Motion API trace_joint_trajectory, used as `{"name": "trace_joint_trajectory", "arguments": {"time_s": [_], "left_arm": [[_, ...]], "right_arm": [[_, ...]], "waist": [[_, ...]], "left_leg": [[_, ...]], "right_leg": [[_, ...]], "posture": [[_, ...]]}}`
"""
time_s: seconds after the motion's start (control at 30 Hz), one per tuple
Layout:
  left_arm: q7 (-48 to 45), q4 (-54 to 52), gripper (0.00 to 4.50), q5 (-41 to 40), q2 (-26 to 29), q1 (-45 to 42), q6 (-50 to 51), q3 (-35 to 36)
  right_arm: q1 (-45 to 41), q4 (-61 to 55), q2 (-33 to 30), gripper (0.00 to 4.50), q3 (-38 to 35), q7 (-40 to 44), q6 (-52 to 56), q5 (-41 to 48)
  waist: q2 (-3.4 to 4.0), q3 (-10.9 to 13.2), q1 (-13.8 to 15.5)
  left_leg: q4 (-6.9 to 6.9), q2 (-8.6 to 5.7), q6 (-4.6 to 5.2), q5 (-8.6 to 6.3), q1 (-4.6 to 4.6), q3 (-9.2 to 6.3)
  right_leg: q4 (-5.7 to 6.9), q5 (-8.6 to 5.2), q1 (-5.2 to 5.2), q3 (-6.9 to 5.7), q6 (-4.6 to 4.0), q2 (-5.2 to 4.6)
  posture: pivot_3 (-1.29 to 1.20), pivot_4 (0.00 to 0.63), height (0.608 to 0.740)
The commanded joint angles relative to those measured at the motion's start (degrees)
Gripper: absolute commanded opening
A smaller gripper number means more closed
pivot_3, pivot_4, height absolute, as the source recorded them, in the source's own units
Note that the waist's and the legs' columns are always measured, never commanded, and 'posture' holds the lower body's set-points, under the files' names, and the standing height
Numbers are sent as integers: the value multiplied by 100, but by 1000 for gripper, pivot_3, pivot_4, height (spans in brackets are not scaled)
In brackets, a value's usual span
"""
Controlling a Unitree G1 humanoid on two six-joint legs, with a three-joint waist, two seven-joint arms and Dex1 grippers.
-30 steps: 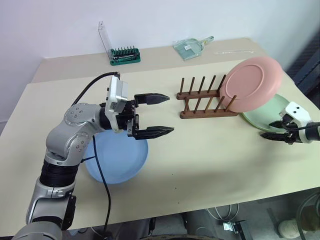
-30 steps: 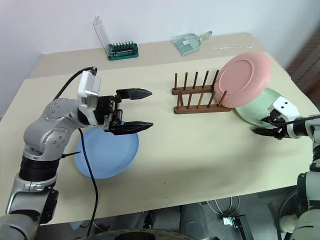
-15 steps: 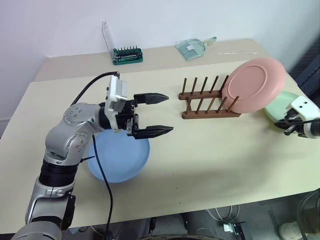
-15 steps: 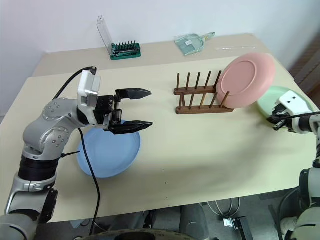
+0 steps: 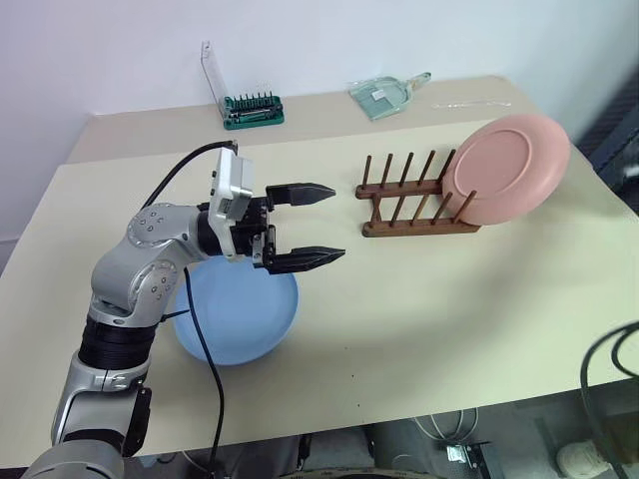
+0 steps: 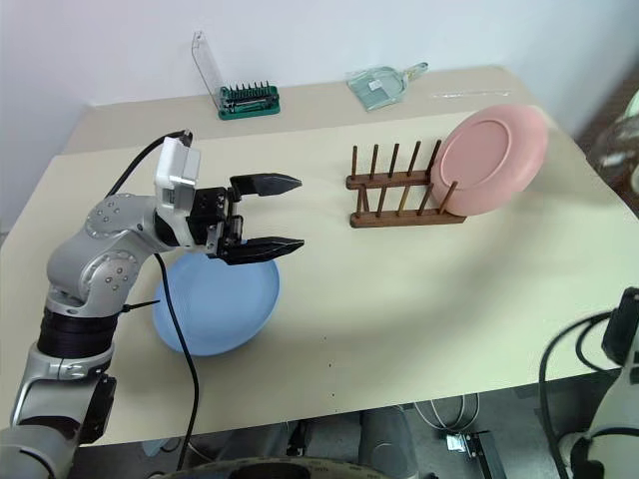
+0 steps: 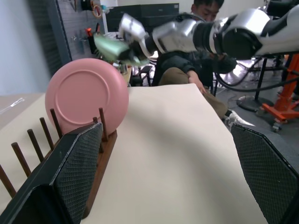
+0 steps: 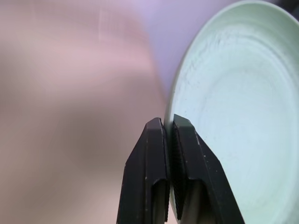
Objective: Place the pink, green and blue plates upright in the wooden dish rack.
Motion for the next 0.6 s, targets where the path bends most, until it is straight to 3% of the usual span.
{"name": "trace_joint_trajectory", "arguments": {"time_s": [0.03,0.13,0.23,0.47,0.6], "left_arm": [[-1,-26,4500,-16,20,-118,-120,138],[4,-8,4500,-22,20,-125,-128,154],[7,10,4500,-1,22,-128,-153,156],[195,251,4500,410,-85,-228,-559,112],[246,321,4500,498,-130,-238,-680,110]], "right_arm": [[-738,-463,128,44,-831,882,-11,1082],[-1225,-794,276,44,-1227,1423,531,1735],[-1482,-1212,414,44,-1501,1939,1801,2446],[-936,-2733,710,44,-1588,2466,4805,3747],[-319,-3601,765,44,-1528,2730,5960,4320]], "waist": [[-1,0,-18],[-1,1,-43],[-1,1,-28],[-1,0,46],[0,0,63]], "left_leg": [[-1,4,0,0,0,0],[-3,6,2,-1,-1,-2],[-1,6,6,-3,-3,-4],[0,6,9,-5,-4,-4],[6,6,10,-6,-9,-4]], "right_leg": [[-1,0,1,0,0,4],[-2,0,1,0,0,6],[-3,0,1,-1,0,6],[-1,1,-3,-1,-1,5],[-1,2,-5,-1,0,2]], "posture": [[0,150,740],[0,150,740],[0,150,740],[0,150,740],[0,150,740]]}}
